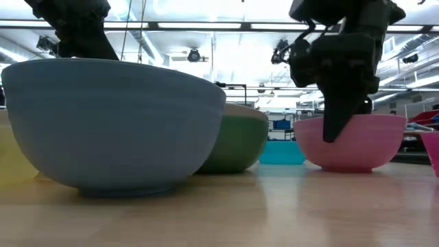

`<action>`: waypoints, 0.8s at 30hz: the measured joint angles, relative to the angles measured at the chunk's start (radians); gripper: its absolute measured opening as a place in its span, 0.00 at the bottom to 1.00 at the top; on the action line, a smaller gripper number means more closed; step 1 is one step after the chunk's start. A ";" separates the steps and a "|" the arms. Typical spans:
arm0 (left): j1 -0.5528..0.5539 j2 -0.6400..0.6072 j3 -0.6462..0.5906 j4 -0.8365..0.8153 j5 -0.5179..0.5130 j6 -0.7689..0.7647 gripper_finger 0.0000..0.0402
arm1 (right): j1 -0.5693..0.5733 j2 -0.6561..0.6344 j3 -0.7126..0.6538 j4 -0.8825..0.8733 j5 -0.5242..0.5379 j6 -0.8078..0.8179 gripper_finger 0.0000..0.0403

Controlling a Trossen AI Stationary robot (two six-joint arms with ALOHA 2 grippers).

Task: Nest bowls inside each other
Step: Stack the pink bowl on top of the gray bowl

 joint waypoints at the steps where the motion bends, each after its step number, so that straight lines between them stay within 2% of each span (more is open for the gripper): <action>1: 0.000 0.000 0.000 0.000 0.000 0.000 0.44 | -0.004 0.000 -0.001 -0.001 -0.007 -0.005 0.35; 5: 0.000 0.000 0.000 0.000 0.000 -0.004 0.44 | -0.007 -0.002 0.003 0.000 -0.038 -0.064 0.10; 7: 0.000 0.000 0.000 0.000 -0.005 -0.009 0.44 | -0.006 -0.005 0.025 -0.010 -0.040 -0.098 0.04; 10: 0.000 0.000 0.000 0.000 -0.010 -0.016 0.44 | -0.003 -0.002 0.081 -0.088 -0.047 -0.112 0.03; 15: 0.000 0.000 0.000 0.000 -0.013 -0.016 0.44 | 0.021 0.000 0.267 -0.276 -0.035 -0.188 0.00; 20: 0.000 0.000 0.000 0.000 -0.028 -0.018 0.44 | 0.029 0.006 0.401 -0.260 -0.014 -0.257 0.00; 24: 0.000 0.000 0.000 0.002 -0.053 -0.018 0.44 | 0.019 0.050 0.421 -0.156 -0.011 -0.329 0.00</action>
